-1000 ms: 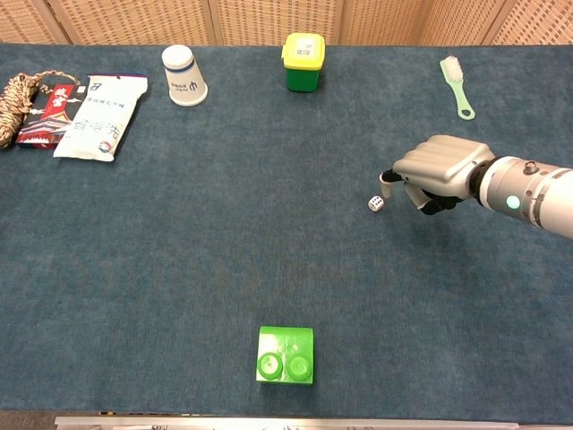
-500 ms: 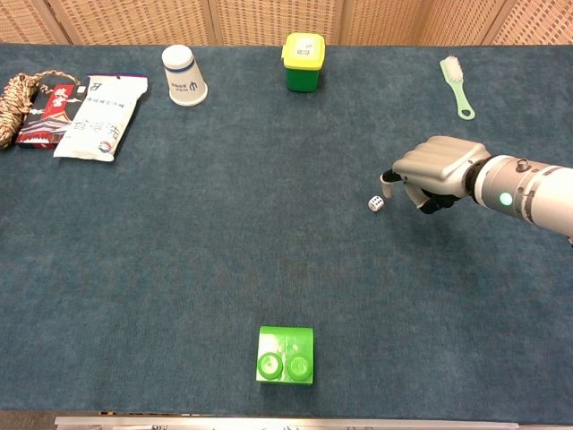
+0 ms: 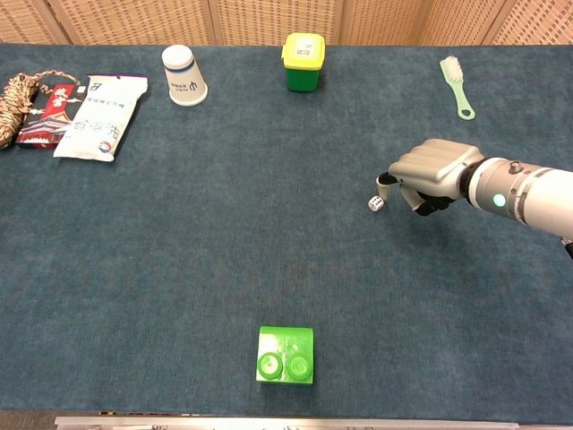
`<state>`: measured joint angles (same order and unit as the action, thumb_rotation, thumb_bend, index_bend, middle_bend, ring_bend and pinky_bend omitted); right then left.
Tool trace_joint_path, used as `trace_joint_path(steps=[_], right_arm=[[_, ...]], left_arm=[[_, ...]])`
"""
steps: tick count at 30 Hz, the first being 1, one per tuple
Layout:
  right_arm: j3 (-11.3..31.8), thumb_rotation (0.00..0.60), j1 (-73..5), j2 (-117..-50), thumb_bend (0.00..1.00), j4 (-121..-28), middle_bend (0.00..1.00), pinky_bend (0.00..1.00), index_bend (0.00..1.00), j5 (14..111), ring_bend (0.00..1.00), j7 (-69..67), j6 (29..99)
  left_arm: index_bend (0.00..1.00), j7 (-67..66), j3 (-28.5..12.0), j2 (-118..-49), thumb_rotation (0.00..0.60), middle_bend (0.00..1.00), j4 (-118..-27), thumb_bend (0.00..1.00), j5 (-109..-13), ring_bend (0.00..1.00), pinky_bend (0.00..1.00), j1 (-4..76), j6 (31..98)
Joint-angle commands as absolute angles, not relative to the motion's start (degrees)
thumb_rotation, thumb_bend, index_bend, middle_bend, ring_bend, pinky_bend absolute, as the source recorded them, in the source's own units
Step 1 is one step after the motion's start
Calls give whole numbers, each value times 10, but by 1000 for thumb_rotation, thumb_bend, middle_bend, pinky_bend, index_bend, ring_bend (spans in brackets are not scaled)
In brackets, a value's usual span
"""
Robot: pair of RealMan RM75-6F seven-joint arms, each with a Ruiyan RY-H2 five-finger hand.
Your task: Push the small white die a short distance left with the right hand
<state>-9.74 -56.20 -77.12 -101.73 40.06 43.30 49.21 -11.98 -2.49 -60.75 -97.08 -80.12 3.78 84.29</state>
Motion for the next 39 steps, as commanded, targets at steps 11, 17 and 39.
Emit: trace_joint_path(steps=[11, 17, 39], right_arm=[[-96, 600, -559, -771, 1000, -1016, 1000, 1000, 306, 418, 1000, 417, 484], [-94, 600, -557, -767, 1000, -1023, 1000, 1000, 306, 431, 1000, 410, 485], [-93, 600, -554, -757, 1000, -1046, 1000, 1000, 306, 464, 1000, 399, 482]], left_arm=[[366, -120, -26, -607, 600, 263, -971, 1, -800, 158, 350, 38, 842], [366, -120, -26, -607, 600, 263, -972, 1, -800, 158, 350, 37, 843], [366, -116, -28, -604, 600, 264, -972, 1, -799, 158, 350, 35, 845]])
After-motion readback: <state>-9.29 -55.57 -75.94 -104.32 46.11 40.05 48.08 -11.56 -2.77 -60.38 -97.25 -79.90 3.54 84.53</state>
